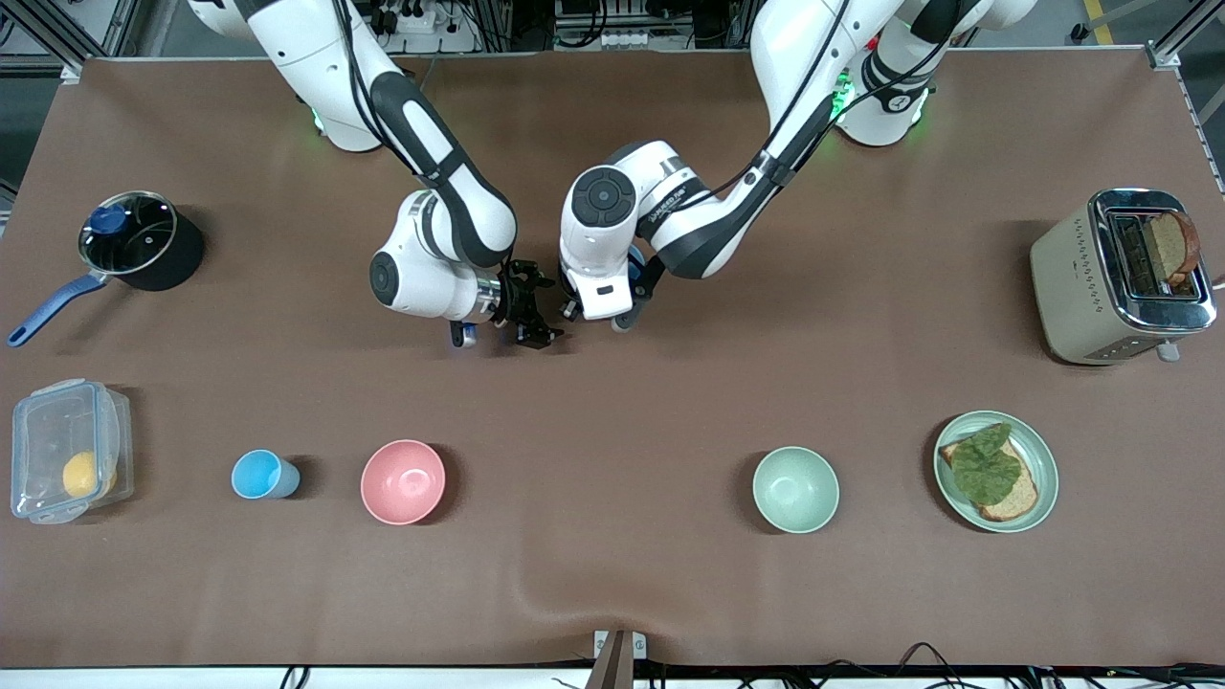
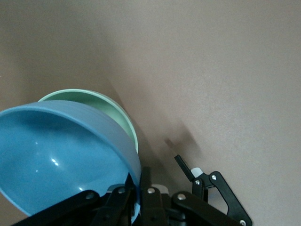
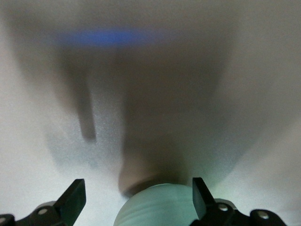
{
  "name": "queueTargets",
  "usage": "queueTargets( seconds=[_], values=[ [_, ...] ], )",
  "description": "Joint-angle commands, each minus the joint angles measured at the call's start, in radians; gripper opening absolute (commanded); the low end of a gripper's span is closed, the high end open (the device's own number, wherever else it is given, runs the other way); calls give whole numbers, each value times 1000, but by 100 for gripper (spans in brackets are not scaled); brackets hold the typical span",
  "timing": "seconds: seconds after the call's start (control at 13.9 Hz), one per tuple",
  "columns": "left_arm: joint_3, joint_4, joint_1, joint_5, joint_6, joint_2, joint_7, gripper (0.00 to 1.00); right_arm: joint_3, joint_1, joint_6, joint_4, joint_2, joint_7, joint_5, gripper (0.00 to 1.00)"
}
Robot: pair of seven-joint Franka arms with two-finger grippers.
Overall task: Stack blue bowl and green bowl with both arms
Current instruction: 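Bring the bowls together and nest the blue bowl into the green bowl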
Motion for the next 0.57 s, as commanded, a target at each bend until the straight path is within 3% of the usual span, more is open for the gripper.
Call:
queueTargets(
  seconds=[0.0, 0.07, 0.14, 0.5],
  values=[
    [5, 4, -14, 31, 7, 11, -17, 25, 2, 3, 13, -1, -2, -18, 35, 100],
    [5, 4, -14, 31, 5, 11, -11, 76, 2, 3, 13, -1, -2, -18, 35, 100],
    [5, 3, -17, 33, 7, 11, -9, 100, 2, 3, 13, -1, -2, -18, 35, 100],
    [7, 0, -25, 77, -5, -7, -5, 100, 2, 2, 11, -1, -2, -18, 35, 100]
  ],
)
